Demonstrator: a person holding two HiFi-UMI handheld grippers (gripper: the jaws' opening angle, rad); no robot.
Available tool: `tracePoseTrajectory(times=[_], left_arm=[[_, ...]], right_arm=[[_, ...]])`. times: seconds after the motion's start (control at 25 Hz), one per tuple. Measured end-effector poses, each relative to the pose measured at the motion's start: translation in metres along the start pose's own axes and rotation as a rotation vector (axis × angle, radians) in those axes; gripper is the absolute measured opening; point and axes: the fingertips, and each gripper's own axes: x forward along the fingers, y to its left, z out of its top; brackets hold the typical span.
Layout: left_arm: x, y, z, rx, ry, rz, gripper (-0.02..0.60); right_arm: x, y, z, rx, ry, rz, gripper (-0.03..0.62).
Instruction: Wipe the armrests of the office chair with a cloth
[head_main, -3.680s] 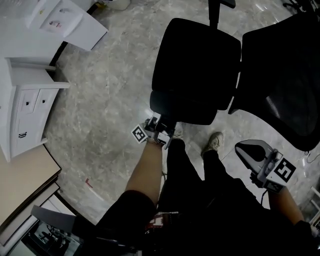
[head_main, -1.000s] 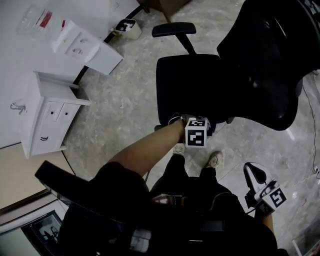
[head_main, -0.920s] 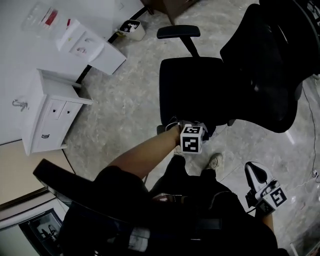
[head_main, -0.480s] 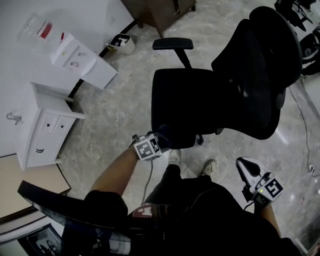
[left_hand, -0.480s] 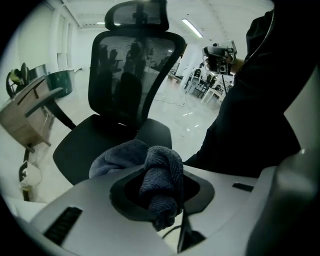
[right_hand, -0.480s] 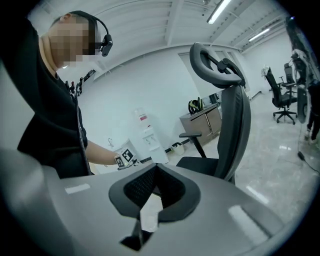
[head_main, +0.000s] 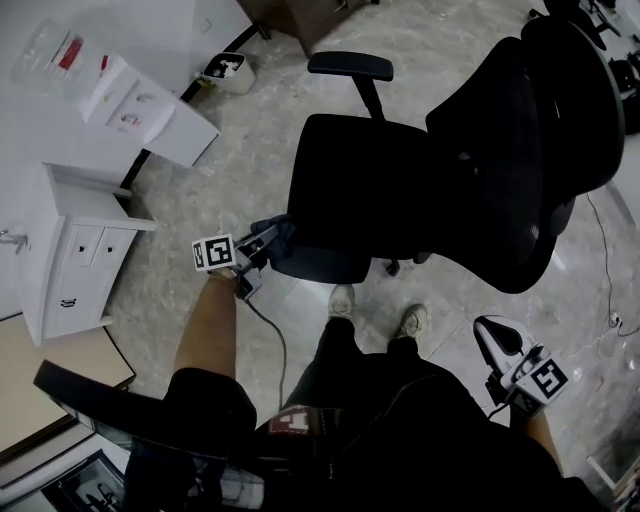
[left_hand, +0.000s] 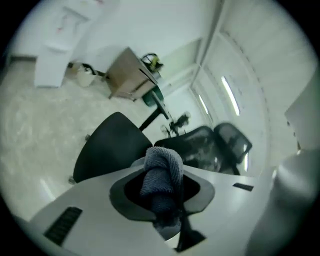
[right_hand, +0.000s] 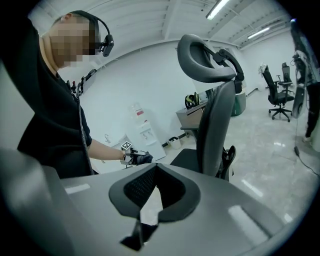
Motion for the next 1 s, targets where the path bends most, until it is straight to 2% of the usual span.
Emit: tracePoseTrajectory(times=[0.08,0.12,0.16,0.24,0.36,0.4,0.44,0.48,0.56,0.64,0.72,0.8,0.88,0.92,1.0], left_arm=[[-0.011,0.009,0.003,-0.218,-0.157,-0.102,0.087],[-0.010,0.010,0.003,-0.277,-0.190,-0.140,0.087],[-0.006,0.010,0.001,-0.300,-0.188,-0.164,0.087],[0.003,0.006,-0.004,-0.302,-0.126,-0.200,0.087],[0.010,-0.014,-0.019,-0.247,-0.043,-0.220,0.087],[0.011,-0.021,-0.026,-0.176,-0.016,-0.198,0.087],[0.014,-0.031,-0.034,-0.052,0.025,-0.156,0.087],[0.021,-0.045,-0.046,0.122,0.087,-0.110,0.087],[0.050,-0.085,-0.086,0.547,0.290,-0.056,0.087],[0.092,-0.124,-0.135,0.937,0.510,-0.067,0.087],[0.138,-0.153,-0.176,1.200,0.647,-0.105,0.087],[0.180,-0.177,-0.190,1.389,0.687,-0.109,0.087],[0.216,-0.194,-0.188,1.504,0.684,-0.083,0.087],[0.230,-0.200,-0.187,1.526,0.694,-0.071,0.087],[0.245,-0.208,-0.187,1.499,0.736,-0.071,0.087]], right_arm=[[-0.002,-0.004,-0.006,0.006,0.011,-0.006,-0.003],[-0.003,-0.007,-0.009,0.007,0.017,-0.007,-0.003],[-0.003,-0.009,-0.013,0.010,0.024,-0.007,-0.003],[0.000,-0.008,-0.016,0.014,0.039,0.001,-0.003],[0.013,0.005,-0.009,-0.004,0.053,0.024,-0.003],[0.018,0.010,-0.005,-0.016,0.056,0.032,-0.003],[0.022,0.014,-0.002,-0.028,0.060,0.038,-0.003],[0.025,0.016,0.002,-0.039,0.065,0.042,-0.003],[0.025,0.014,0.006,-0.049,0.070,0.041,-0.003],[0.023,0.011,0.007,-0.049,0.067,0.035,-0.003],[0.022,0.011,0.005,-0.048,0.063,0.033,-0.003],[0.020,0.014,0.003,-0.050,0.058,0.031,-0.003],[0.016,0.015,0.002,-0.047,0.050,0.019,-0.003],[0.013,0.013,0.000,-0.043,0.047,0.010,-0.003],[0.003,0.007,-0.003,-0.031,0.038,-0.010,-0.003]])
